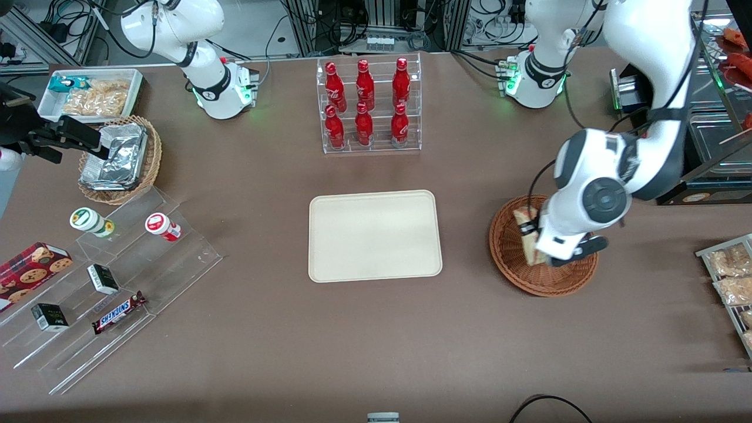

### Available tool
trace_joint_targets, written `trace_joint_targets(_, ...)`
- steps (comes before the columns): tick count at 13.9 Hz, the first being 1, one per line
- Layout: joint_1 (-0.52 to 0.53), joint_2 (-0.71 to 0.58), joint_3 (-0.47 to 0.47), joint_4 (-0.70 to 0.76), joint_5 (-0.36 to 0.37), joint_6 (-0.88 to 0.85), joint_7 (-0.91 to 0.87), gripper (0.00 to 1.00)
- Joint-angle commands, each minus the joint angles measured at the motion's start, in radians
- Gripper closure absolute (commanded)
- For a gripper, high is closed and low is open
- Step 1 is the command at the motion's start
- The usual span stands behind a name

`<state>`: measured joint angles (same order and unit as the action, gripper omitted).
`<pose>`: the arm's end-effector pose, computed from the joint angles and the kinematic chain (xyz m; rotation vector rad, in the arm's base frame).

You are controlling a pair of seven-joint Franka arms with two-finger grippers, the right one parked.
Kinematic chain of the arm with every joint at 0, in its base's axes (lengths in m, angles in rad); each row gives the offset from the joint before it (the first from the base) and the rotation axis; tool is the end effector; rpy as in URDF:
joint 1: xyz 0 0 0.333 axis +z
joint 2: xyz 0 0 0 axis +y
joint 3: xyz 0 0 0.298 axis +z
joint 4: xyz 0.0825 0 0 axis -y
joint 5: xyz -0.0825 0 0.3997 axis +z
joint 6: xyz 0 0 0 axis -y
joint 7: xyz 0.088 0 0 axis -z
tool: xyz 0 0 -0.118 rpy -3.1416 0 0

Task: Place sandwich from basket to tray
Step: 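Lift the sandwich and carry it over the cream tray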

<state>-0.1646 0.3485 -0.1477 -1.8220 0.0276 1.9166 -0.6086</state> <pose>0.5836 -0.1826 0.2932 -3.0023 -0.4325 0.3592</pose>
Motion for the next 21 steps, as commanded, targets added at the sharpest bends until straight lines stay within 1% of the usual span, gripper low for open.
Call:
trace_joint_targets(1, -0.068, 0.081, -0.035, 0.113, -0.020, -0.025, -0.011, 0.97)
trace_joint_targets(3, -0.146, 0.122, -0.033, 0.153, -0.018, -0.018, -0.062, 0.98)
trace_joint_targets(5, -0.194, 0.183, -0.035, 0.210, -0.026, -0.001, -0.112, 0.98)
trace_joint_targets(9, -0.332, 0.272, -0.033, 0.285, -0.020, 0.091, -0.273, 0.98)
trace_joint_targets(12, -0.394, 0.326, -0.033, 0.337, -0.018, 0.111, -0.341, 0.99)
trace_joint_targets(14, -0.453, 0.386, -0.029, 0.404, -0.006, 0.124, -0.417, 0.99)
trace_joint_targets(18, -0.506, 0.460, -0.027, 0.496, 0.057, 0.124, -0.529, 0.99)
trace_joint_targets(21, -0.515, 0.469, -0.029, 0.506, 0.055, 0.127, -0.537, 0.98)
